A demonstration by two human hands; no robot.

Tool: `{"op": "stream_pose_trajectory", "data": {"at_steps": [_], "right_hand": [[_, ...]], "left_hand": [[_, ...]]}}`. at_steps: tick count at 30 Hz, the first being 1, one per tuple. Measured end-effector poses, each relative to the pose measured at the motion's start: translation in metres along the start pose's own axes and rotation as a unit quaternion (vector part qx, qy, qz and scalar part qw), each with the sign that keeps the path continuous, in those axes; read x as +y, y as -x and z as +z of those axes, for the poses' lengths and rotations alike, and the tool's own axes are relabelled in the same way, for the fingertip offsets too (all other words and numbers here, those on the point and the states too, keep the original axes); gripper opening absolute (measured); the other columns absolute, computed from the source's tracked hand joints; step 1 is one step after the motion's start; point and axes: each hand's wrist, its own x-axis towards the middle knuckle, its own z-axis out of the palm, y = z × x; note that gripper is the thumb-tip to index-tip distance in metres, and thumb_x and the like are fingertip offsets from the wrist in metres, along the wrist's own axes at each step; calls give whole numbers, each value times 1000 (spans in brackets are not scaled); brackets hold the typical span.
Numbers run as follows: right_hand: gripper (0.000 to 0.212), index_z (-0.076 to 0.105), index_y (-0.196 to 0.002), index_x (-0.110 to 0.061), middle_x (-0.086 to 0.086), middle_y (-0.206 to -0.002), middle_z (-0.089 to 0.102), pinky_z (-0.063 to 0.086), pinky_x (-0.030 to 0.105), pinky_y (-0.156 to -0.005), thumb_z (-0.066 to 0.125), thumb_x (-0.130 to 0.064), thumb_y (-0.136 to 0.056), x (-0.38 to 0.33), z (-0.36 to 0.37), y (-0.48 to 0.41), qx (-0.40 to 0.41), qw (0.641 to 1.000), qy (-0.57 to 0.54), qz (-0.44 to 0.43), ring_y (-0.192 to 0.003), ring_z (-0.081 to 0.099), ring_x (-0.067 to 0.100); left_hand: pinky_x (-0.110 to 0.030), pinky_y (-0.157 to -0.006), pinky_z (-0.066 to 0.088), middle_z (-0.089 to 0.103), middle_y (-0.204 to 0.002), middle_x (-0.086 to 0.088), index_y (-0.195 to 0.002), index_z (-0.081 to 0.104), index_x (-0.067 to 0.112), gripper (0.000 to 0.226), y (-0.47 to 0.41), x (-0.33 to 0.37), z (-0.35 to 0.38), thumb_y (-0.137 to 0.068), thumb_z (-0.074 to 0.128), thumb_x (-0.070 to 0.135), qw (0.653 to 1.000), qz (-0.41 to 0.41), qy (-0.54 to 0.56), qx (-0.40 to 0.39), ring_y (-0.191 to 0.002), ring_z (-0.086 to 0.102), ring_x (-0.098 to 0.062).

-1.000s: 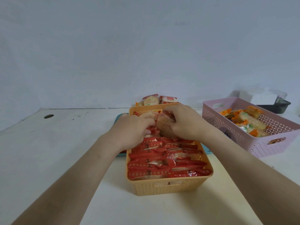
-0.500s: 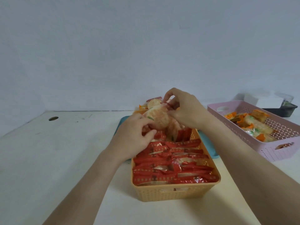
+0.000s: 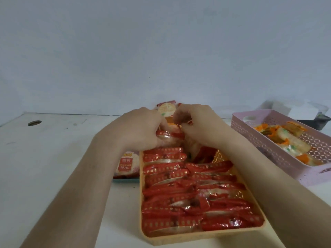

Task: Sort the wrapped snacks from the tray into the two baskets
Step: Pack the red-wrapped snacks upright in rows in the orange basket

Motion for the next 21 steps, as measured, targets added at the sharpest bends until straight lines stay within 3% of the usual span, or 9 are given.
{"op": "stream_pose_trajectory", "data": {"at_steps": [4, 6, 8, 10, 14, 17, 19, 21], "right_hand": [[24, 64, -113, -25, -3, -105, 68, 50, 38, -84, 58, -24, -90, -3, 3, -11, -80, 979, 182, -44, -99, 59, 20], [29, 67, -106, -22, 3, -99, 66, 49, 37, -77, 51, -42, -93, -5, 3, -15, -98, 966, 233, -55, -93, 58, 23], [38, 70, -96, -19, 5, -93, 63, 49, 34, -70, 45, -48, -94, -7, 5, -16, -111, 959, 254, -53, -86, 59, 23], [26, 69, -95, -22, -2, -88, 58, 45, 31, -67, 52, -42, -92, -6, 7, -15, -103, 967, 229, -51, -81, 54, 17], [9, 64, -91, -25, -10, -78, 57, 44, 30, -71, 66, -28, -83, 3, 1, -11, -57, 996, 71, -8, -76, 52, 11], [17, 55, -92, -24, -11, -80, 59, 42, 26, -68, 68, -25, -80, 3, -3, -6, -27, 999, -1, 18, -75, 54, 10], [26, 53, -95, -29, -16, -82, 59, 41, 19, -63, 70, -25, -77, 1, -4, -6, -18, 999, -30, 34, -74, 55, 3], [32, 56, -98, -33, -18, -80, 58, 42, 15, -63, 75, -27, -73, 0, -6, -6, -2, 998, -43, 41, -74, 57, 2]], "left_hand": [[-32, -62, 57, 66, -86, 9, -93, 72, 32, 21, -1, 0, 1, -79, 71, 47, 999, 15, 40, -5, -71, 65, -10], [-27, -55, 54, 66, -81, 10, -90, 73, 31, 18, -1, 0, 2, -80, 71, 46, 999, 9, 44, -8, -61, 64, -6], [-28, -61, 56, 68, -89, 9, -94, 73, 30, 16, -2, -1, 4, -82, 71, 41, 1000, 9, 18, -22, -67, 65, -6], [-34, -72, 57, 68, -95, 10, -97, 71, 31, 15, -4, -2, 6, -82, 71, 35, 1000, 7, 1, -25, -80, 65, -10], [-34, -73, 56, 67, -90, 10, -91, 68, 33, 9, -4, 0, 6, -84, 70, 28, 1000, 12, -9, -14, -81, 63, -11], [-31, -78, 55, 69, -98, 10, -96, 74, 28, 15, -5, -4, 6, -90, 61, 23, 1000, 10, 8, -23, -86, 62, -8], [-25, -74, 52, 68, -98, 13, -93, 74, 29, 15, -4, -7, 4, -92, 59, 27, 1000, 7, 25, -16, -84, 61, -3], [-18, -66, 44, 67, -91, 16, -86, 73, 30, 12, -1, -8, -1, -90, 62, 35, 997, 7, 56, 44, -79, 58, 0]]}}
